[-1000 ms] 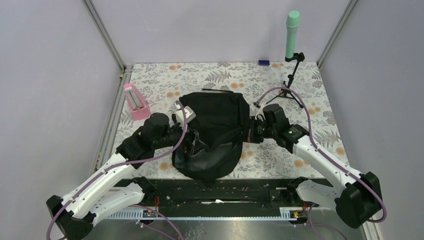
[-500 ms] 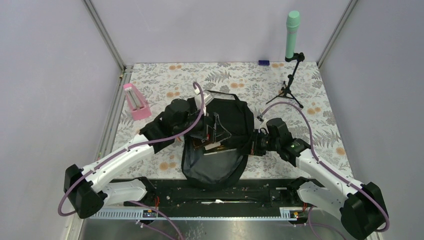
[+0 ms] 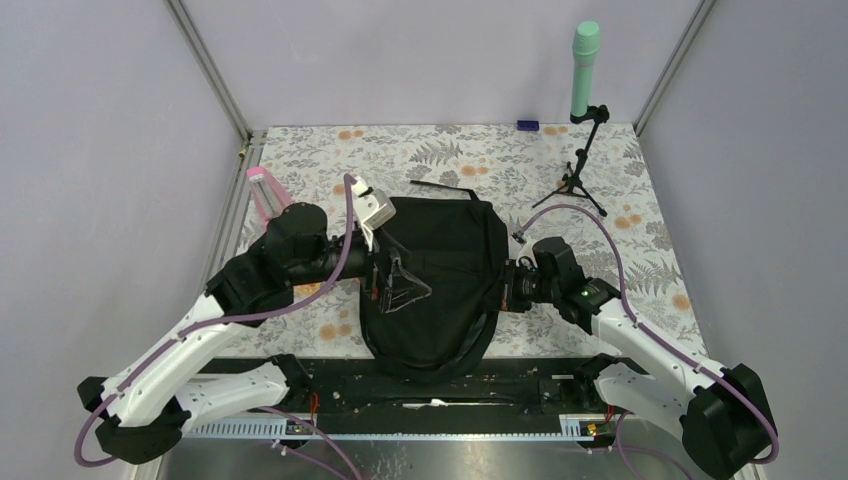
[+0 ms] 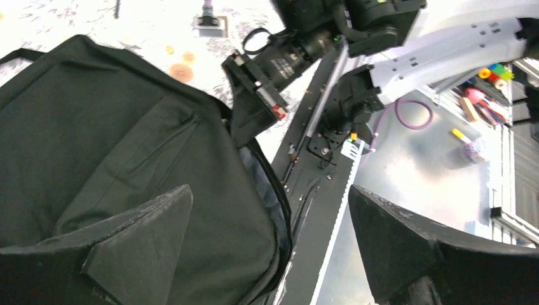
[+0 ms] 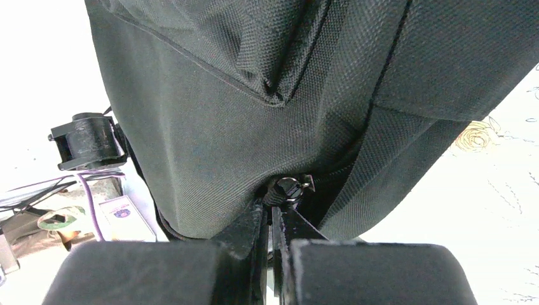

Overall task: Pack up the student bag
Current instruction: Zip the student bag at the center of the board.

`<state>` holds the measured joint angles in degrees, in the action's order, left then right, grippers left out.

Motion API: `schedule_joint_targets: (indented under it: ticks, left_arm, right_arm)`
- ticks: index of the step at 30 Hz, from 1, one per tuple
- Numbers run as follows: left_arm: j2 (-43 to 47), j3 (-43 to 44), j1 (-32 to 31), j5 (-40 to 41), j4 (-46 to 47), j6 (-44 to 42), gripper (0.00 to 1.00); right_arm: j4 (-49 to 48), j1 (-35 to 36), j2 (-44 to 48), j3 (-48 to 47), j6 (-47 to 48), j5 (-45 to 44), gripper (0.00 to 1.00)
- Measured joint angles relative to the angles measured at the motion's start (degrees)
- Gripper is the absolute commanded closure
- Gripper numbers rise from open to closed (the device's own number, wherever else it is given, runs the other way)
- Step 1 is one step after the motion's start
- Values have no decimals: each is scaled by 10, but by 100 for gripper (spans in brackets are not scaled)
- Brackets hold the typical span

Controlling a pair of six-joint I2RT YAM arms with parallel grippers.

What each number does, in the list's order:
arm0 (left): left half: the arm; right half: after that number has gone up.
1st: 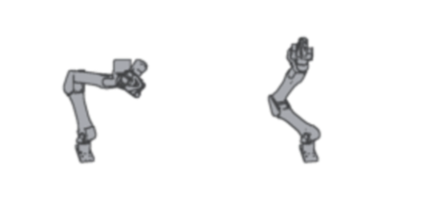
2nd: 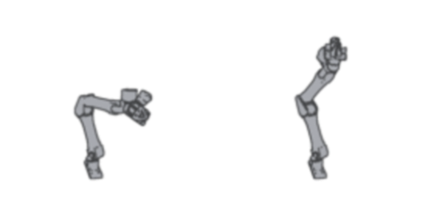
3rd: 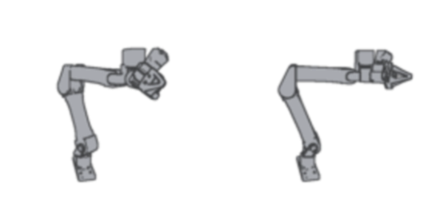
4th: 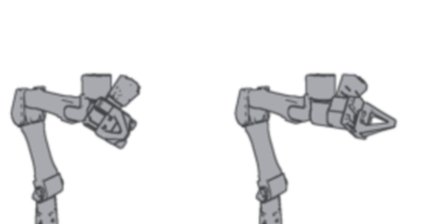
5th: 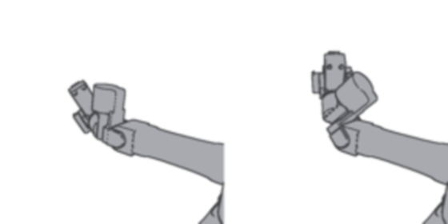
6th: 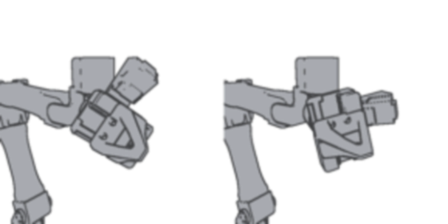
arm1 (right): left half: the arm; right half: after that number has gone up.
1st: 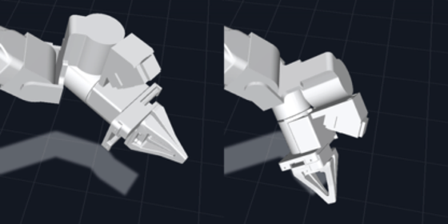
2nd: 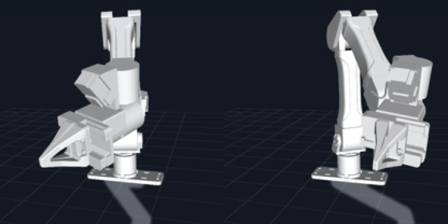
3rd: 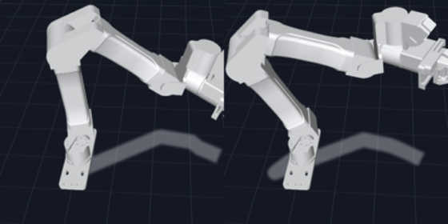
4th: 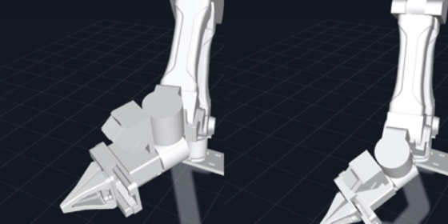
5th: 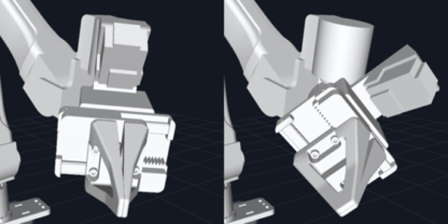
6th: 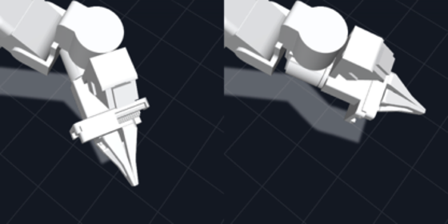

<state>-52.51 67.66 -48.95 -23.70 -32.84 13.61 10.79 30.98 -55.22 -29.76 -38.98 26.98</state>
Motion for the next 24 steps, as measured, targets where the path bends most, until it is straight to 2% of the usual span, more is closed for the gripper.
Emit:
schedule_joint_targets:
  ticks: [5, 10, 16, 22, 24]
  left_arm:
    - [-17, -1, 0, 46, 7, 34, 1]
    - [-141, -10, 0, 107, 105, 81, 1]
    - [-278, -7, 0, 129, 173, 32, 1]
    - [-405, 41, -4, 140, 208, -4, 1]
    - [-441, 65, -6, 152, 209, -5, 5]
  right_arm:
    - [0, 0, 0, 0, 2, 8, 100]
    - [0, 0, 28, 9, 1, 11, 100]
    - [0, 0, 53, 19, -1, 11, 100]
    - [-4, 0, 54, 31, -2, 11, 100]
    - [-6, 0, 55, 34, -2, 11, 100]
